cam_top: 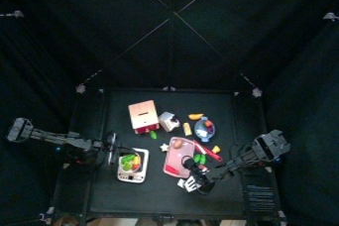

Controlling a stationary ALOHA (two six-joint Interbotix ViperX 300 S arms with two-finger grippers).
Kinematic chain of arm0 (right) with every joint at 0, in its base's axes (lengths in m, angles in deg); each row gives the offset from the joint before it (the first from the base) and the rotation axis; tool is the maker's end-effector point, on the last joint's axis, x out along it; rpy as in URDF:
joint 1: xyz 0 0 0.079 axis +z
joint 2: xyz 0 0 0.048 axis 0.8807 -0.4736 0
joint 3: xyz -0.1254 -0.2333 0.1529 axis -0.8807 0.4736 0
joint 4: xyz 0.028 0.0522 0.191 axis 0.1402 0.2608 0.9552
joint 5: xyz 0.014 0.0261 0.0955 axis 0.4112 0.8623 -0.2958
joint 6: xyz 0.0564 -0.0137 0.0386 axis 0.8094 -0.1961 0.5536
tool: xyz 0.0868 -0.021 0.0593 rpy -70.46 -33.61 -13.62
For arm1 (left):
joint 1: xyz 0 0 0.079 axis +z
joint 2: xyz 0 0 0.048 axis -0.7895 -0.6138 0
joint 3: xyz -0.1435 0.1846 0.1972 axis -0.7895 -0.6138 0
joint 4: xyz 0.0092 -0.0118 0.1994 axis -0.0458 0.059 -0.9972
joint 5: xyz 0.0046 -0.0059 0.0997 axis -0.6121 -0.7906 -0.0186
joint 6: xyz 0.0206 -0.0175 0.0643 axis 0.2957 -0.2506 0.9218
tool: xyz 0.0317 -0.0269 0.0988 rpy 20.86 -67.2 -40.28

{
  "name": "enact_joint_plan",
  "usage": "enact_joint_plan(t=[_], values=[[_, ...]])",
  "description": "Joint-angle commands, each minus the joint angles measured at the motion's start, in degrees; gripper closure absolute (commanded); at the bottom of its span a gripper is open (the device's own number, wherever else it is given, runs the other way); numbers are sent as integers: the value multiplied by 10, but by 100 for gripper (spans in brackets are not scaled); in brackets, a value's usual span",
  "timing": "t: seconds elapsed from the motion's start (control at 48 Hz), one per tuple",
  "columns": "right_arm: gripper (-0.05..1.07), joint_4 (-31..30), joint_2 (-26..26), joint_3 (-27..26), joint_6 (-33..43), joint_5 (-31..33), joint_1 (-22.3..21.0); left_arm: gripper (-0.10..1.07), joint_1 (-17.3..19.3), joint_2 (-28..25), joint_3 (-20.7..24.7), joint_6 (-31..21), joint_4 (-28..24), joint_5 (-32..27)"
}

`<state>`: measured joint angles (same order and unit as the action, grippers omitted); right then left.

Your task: Place rice below plate

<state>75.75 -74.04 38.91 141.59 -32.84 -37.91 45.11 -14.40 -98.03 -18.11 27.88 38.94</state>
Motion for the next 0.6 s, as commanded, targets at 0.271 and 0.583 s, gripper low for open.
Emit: enact_joint_plan(t=[0.271,0.583], values=[[19,-3,25,-21,-1,82,1,63,1,-1,11,1,-1,6],[19,-7,52,-20,1,151,-3,63,1,-1,11,0,-1,6]])
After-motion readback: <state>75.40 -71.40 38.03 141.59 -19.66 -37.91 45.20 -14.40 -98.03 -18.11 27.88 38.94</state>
